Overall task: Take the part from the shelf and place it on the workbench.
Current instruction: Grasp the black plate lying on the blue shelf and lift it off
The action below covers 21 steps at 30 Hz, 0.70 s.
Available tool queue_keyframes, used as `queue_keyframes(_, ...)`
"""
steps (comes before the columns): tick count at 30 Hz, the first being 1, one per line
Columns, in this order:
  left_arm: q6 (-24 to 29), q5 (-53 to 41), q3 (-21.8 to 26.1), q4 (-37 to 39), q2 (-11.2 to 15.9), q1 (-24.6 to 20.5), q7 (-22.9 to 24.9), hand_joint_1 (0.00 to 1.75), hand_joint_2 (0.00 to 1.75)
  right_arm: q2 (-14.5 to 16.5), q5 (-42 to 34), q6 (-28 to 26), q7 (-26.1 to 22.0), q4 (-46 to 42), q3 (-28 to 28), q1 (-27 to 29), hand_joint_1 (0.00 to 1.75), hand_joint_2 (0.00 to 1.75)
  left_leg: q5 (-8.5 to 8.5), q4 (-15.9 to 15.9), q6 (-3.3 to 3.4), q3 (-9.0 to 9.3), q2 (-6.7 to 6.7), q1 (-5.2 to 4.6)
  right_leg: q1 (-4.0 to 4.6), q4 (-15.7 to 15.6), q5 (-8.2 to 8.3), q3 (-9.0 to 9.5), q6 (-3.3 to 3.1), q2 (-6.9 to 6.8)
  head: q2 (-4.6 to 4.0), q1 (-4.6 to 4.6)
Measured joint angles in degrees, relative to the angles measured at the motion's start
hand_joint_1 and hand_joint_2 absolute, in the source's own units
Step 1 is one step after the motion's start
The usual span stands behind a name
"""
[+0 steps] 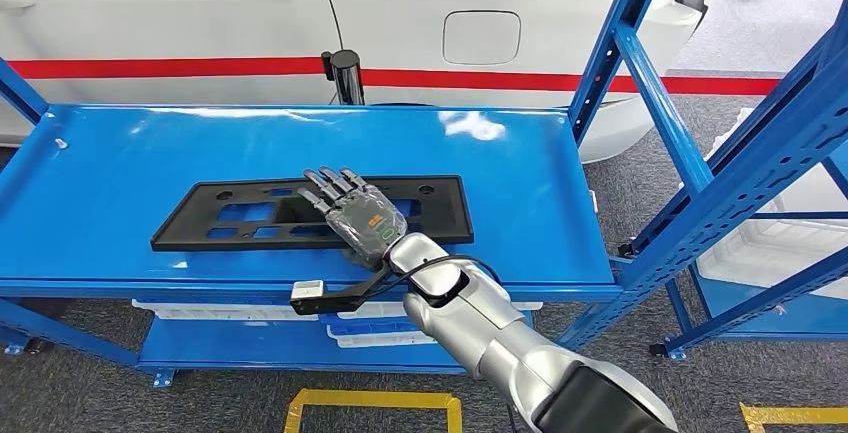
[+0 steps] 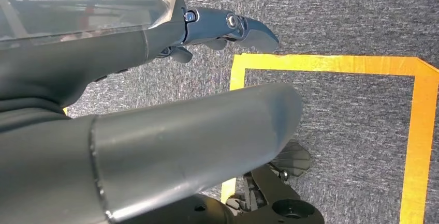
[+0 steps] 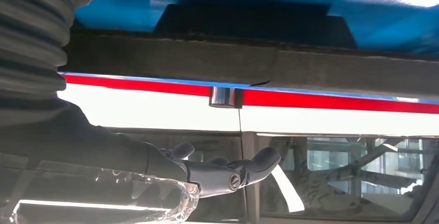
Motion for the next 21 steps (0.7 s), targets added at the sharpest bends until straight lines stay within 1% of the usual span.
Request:
queue_keyframes(1, 0.02, -0.05, 0.00, 0.00, -0.01, 0.00, 0.00, 0.00, 0.00, 0.08, 0.05, 0.01, -0.04, 0.10, 0.05, 0.00, 0.00, 1.75, -0.02, 0.01, 0.07, 0.01, 0.00, -0.03, -0.03, -0.04, 0.01, 0.03, 0.11, 0.00, 0.00, -0.01)
queue_keyframes(7, 0.08, -0.13, 0.00, 0.00, -0.02, 0.00, 0.00, 0.00, 0.00, 0.50, 0.16, 0.01, -0.13, 0.64, 0.24, 0.00, 0.00, 1.75, -0.05, 0.03, 0.25, 0.13, -0.01, -0.12, -0.42, -0.06, 0.03, 0.05, 0.15, -0.01, 0.00, 0.00)
queue_keyframes(17, 0.08, -0.13, -0.01, 0.00, -0.03, 0.00, 0.00, 0.00, 0.00, 0.78, 0.16, 0.01, -0.13, 0.98, 0.32, 0.00, 0.01, 1.75, -0.05, 0.03, 0.23, 0.20, -0.01, 0.26, -0.45, -0.06, 0.03, 0.10, 0.14, 0.00, 0.00, -0.01)
queue_keyframes(18, 0.09, -0.13, -0.01, 0.00, -0.02, 0.00, 0.00, 0.00, 0.00, 0.80, 0.16, 0.01, -0.14, 1.00, 0.34, 0.00, 0.10, 1.75, -0.05, 0.03, 0.23, 0.20, -0.01, 0.30, -0.45, -0.06, 0.03, 0.10, 0.14, 0.00, 0.00, -0.01)
queue_keyframes(19, 0.09, -0.14, -0.01, 0.00, -0.02, 0.00, 0.00, 0.00, 0.00, 0.82, 0.15, 0.03, -0.19, 1.02, 0.37, 0.00, 0.36, 1.75, -0.05, 0.03, 0.22, 0.20, -0.01, 0.33, -0.42, -0.06, 0.03, 0.11, 0.13, 0.00, 0.00, -0.01)
queue_keyframes(21, 0.10, -0.18, -0.01, 0.00, -0.02, 0.00, 0.00, 0.00, 0.00, 0.83, 0.09, 0.08, -0.28, 1.10, 0.44, 0.00, 1.23, 1.75, -0.05, 0.03, 0.20, 0.20, 0.00, 0.37, -0.37, -0.05, 0.03, 0.11, 0.13, 0.00, 0.00, -0.01)
